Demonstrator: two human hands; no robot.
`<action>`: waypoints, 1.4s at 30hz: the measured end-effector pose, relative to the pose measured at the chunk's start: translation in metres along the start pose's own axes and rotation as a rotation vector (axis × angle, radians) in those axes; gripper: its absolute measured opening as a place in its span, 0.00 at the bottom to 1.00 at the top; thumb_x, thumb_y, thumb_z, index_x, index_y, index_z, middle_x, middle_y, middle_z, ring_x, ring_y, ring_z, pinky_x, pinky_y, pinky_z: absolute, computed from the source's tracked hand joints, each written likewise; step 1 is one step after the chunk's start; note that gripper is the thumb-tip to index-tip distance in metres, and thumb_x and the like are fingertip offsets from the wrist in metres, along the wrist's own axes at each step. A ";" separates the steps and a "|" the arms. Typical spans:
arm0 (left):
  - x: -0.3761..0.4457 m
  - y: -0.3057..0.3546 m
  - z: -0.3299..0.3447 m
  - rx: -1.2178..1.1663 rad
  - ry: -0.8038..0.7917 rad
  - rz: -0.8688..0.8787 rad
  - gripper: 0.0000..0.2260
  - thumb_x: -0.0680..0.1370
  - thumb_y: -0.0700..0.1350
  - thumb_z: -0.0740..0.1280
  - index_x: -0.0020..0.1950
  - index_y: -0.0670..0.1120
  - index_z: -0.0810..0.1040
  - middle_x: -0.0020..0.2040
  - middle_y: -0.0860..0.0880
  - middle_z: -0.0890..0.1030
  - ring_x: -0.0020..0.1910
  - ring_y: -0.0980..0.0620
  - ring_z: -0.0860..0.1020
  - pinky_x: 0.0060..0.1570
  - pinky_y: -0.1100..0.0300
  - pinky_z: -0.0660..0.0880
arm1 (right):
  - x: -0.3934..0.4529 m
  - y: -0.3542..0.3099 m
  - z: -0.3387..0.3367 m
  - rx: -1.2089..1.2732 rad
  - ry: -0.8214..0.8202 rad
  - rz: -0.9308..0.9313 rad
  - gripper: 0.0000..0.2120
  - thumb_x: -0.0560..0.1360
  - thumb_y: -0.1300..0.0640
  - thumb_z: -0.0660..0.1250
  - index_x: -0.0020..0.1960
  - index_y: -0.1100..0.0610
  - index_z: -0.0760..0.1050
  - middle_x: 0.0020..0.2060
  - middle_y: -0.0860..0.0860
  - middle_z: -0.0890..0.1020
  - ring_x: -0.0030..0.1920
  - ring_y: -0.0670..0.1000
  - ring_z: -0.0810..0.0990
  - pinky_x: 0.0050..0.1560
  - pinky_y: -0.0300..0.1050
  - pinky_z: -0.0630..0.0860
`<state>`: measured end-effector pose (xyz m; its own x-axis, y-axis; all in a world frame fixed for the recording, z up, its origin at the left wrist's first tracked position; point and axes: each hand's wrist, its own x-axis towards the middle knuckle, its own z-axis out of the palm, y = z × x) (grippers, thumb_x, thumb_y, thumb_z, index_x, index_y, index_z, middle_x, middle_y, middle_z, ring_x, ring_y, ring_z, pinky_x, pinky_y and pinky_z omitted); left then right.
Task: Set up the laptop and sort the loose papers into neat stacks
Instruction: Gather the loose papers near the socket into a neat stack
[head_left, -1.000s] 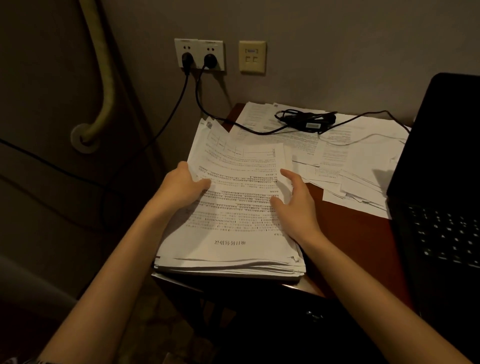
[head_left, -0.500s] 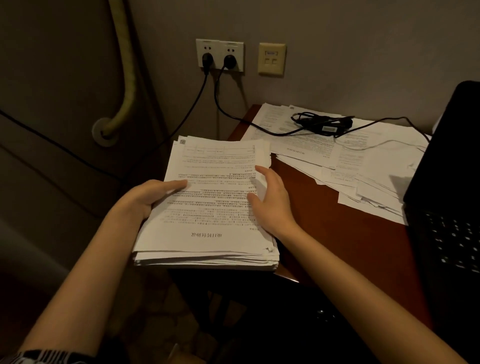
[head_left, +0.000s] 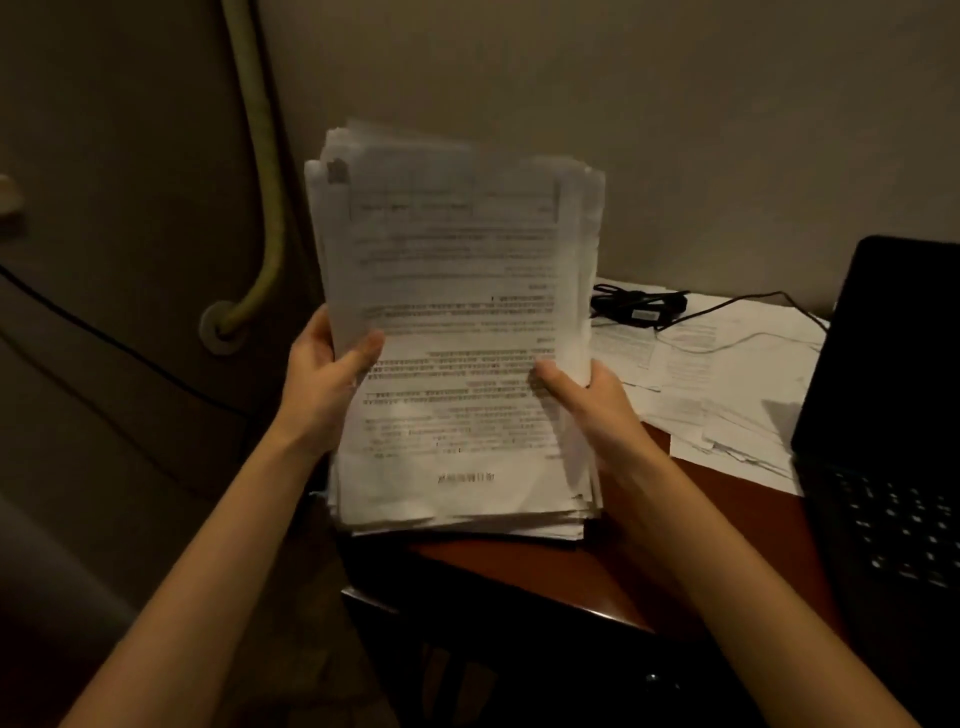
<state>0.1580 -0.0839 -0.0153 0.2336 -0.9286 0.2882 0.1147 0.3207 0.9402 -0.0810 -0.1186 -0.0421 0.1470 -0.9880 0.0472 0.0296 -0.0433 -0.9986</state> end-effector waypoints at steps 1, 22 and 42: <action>0.003 0.005 0.008 -0.002 0.003 0.073 0.12 0.78 0.36 0.64 0.57 0.51 0.73 0.54 0.50 0.80 0.54 0.49 0.81 0.49 0.53 0.80 | 0.002 -0.013 -0.003 -0.034 0.025 -0.097 0.08 0.76 0.55 0.67 0.55 0.54 0.74 0.46 0.47 0.84 0.45 0.44 0.84 0.43 0.38 0.81; 0.051 0.052 0.080 -0.037 0.007 0.112 0.15 0.67 0.57 0.68 0.49 0.50 0.77 0.46 0.50 0.82 0.46 0.51 0.82 0.45 0.56 0.80 | 0.019 -0.057 -0.039 0.013 0.204 -0.376 0.28 0.59 0.51 0.75 0.57 0.59 0.76 0.48 0.50 0.84 0.49 0.48 0.83 0.47 0.42 0.81; 0.062 0.082 0.090 -0.056 0.176 0.124 0.11 0.75 0.56 0.67 0.44 0.48 0.76 0.41 0.48 0.78 0.41 0.49 0.78 0.43 0.53 0.76 | 0.010 -0.013 -0.039 -0.144 0.141 -0.338 0.07 0.70 0.61 0.73 0.45 0.54 0.76 0.42 0.47 0.81 0.40 0.38 0.81 0.36 0.31 0.77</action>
<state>0.0945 -0.1320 0.0957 0.4140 -0.8360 0.3601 0.1270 0.4448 0.8866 -0.1189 -0.1333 -0.0292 0.0154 -0.9247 0.3804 -0.0878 -0.3802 -0.9207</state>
